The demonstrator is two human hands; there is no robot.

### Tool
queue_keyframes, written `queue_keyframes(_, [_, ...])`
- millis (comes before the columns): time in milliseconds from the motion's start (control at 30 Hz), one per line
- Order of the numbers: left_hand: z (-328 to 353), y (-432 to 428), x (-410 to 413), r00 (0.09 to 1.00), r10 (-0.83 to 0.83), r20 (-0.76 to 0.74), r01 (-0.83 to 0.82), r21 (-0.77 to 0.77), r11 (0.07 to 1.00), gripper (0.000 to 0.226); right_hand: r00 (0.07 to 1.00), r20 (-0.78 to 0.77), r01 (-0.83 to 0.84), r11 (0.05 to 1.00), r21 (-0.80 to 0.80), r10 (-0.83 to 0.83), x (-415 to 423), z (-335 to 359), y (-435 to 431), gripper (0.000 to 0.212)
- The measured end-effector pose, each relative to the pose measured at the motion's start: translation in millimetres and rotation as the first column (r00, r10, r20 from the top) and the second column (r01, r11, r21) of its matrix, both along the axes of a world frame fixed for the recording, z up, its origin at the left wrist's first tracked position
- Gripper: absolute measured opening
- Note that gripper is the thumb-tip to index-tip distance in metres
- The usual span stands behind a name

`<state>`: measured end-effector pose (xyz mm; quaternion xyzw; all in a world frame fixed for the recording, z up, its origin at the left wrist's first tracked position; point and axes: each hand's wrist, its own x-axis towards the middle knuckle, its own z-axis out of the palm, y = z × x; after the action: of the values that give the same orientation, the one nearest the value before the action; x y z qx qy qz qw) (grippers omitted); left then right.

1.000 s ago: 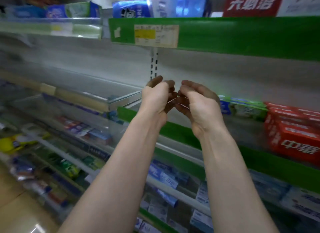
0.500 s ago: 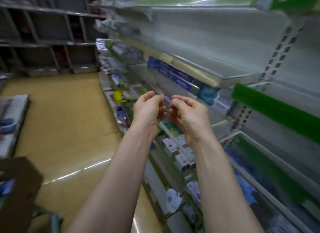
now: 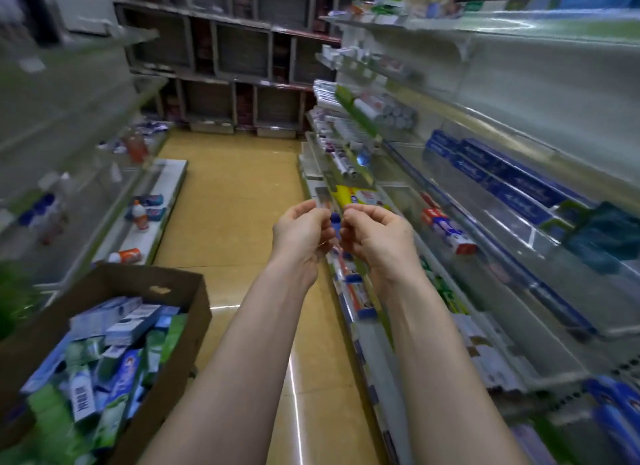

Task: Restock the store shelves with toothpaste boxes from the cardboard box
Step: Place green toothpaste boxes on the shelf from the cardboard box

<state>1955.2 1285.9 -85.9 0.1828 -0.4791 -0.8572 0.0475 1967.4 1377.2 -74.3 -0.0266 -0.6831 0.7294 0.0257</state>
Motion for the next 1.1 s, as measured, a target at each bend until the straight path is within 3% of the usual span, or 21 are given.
queue_keyframes(300, [-36.7,-158.2,-4.7,0.963,0.250,0.098,-0.247,-0.043,0.968,0.027,0.953,0.089,-0.288,0.957,-0.017,0.288,-24.8,-23.7,-152.0,0.009])
queue_keyframes(667, [-100.3,-300.1,-2.3,0.772,0.569,0.282,-0.574,-0.076,0.816,0.019,0.763,0.277,-0.594,0.803,-0.053,0.583,-64.9,-85.7,-303.5,0.017])
queue_keyframes(900, [-134.1,-336.0,-36.9,0.678,0.621,0.393,-0.631,-0.122,0.766,0.018,0.653,0.355,-0.705,0.708,-0.037,0.669,-121.4,-126.5,-353.3,0.017])
queue_keyframes(1100, [-198.8,-342.8,-66.4,0.581,0.547,0.602,-0.620,-0.107,0.777,0.013,0.575,0.499,-0.756,0.655,0.021,0.648,-162.9,-191.6,-378.0,0.023])
